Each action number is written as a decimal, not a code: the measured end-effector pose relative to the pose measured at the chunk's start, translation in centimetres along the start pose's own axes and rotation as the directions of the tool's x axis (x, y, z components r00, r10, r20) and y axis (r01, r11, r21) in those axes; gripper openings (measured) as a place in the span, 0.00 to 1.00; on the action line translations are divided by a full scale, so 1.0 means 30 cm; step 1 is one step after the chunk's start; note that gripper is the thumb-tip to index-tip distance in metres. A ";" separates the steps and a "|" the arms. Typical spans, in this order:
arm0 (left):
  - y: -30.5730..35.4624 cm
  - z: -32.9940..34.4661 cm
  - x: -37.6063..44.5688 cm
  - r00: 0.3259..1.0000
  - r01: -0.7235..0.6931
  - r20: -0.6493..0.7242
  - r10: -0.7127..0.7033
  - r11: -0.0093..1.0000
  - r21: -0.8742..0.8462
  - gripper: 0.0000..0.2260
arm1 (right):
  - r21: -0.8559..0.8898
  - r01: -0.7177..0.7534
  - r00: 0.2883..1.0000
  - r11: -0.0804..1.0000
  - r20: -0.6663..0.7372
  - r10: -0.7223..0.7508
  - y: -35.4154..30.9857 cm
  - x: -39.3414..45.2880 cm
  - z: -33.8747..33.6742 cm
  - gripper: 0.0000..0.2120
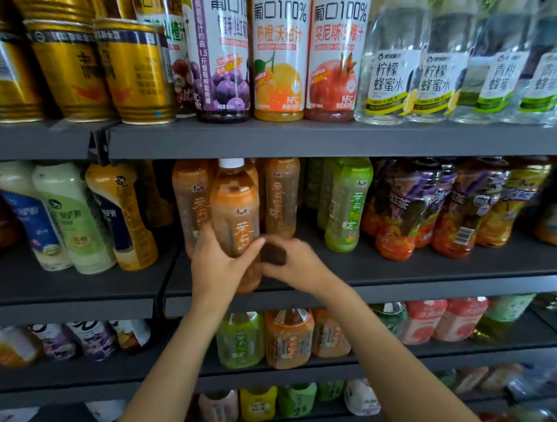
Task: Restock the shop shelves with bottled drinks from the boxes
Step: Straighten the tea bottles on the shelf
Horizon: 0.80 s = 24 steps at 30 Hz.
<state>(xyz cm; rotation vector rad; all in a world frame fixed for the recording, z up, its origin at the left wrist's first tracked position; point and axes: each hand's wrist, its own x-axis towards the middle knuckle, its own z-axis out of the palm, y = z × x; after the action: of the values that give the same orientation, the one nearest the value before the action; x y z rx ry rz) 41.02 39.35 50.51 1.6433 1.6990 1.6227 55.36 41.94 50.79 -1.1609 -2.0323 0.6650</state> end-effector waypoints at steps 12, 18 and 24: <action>-0.072 -0.080 0.041 0.999 -0.005 0.046 0.004 1.000 0.014 0.28 | 0.171 -0.431 0.781 0.886 -0.420 0.461 0.035 0.291 -0.003 0.30; -0.083 -0.084 0.038 0.999 -0.013 0.039 0.012 1.000 0.018 0.34 | 0.054 -0.496 0.668 0.867 -0.613 0.421 0.044 0.203 0.000 0.28; -0.079 -0.085 0.037 0.999 -0.005 0.033 0.004 0.999 0.035 0.35 | 0.079 -0.476 0.695 0.876 -0.577 0.429 0.047 0.211 -0.014 0.29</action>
<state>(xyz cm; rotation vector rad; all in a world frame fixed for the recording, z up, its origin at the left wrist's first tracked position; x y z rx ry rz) 37.42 39.62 49.96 1.6821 1.7185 1.5673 54.14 48.20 52.03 -1.6990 -1.2581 0.3797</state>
